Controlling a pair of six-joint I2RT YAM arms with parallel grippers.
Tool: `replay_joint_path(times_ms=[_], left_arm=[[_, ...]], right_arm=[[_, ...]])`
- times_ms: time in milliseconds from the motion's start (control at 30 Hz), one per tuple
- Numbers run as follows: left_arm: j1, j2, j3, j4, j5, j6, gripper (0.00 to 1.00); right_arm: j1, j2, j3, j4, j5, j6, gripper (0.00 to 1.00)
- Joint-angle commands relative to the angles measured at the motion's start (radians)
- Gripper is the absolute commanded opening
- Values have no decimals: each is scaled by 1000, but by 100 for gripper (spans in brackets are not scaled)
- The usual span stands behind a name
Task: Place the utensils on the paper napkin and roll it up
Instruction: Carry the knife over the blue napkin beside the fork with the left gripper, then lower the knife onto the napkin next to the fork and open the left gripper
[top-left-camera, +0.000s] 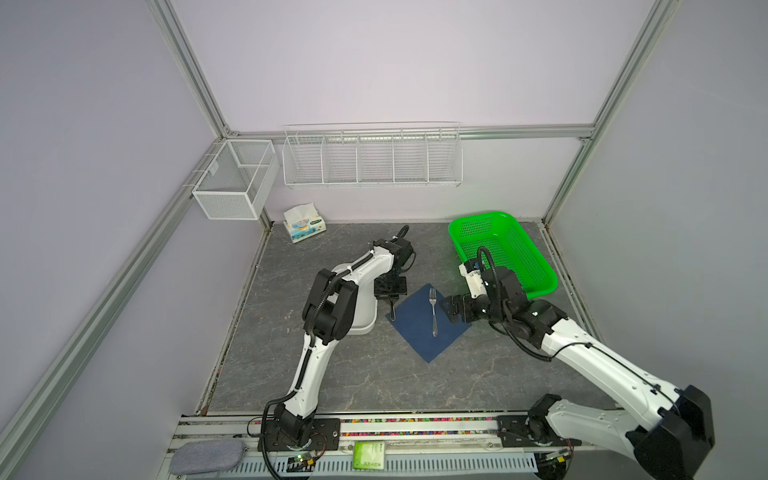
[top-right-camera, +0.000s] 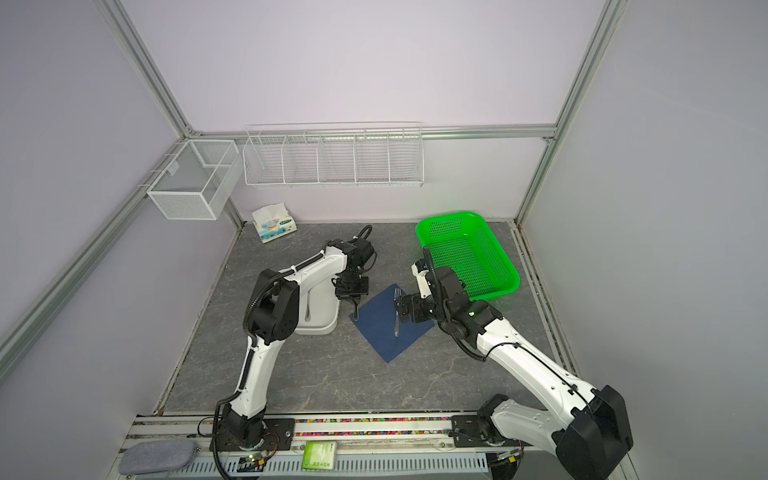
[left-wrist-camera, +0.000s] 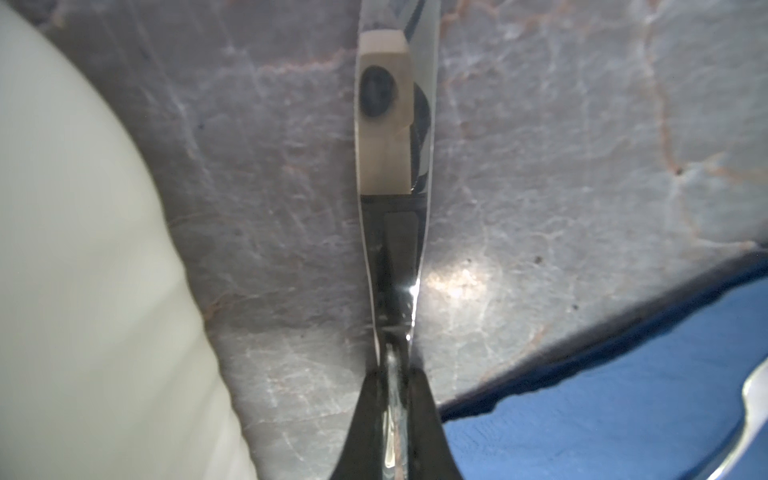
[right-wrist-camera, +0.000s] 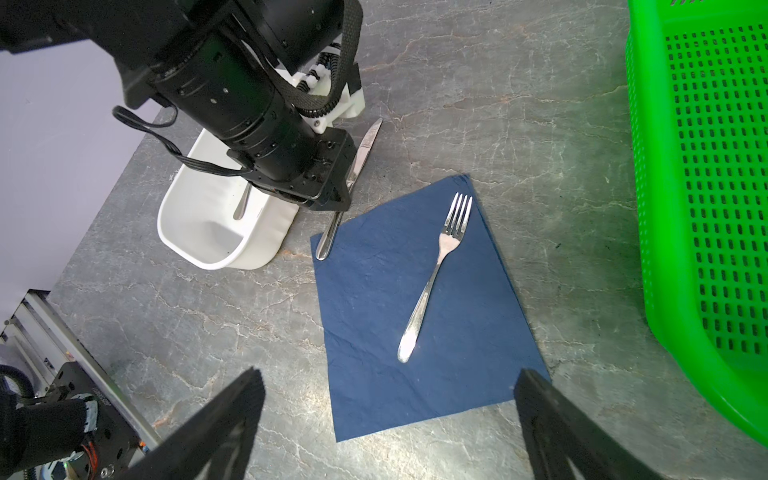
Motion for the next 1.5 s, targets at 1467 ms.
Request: replay_joint_path(times_ms=[1467], left_arm=[[-181, -48, -35, 145, 206, -105, 5]], right_arm=[[5, -45, -52, -20, 71, 25, 97]])
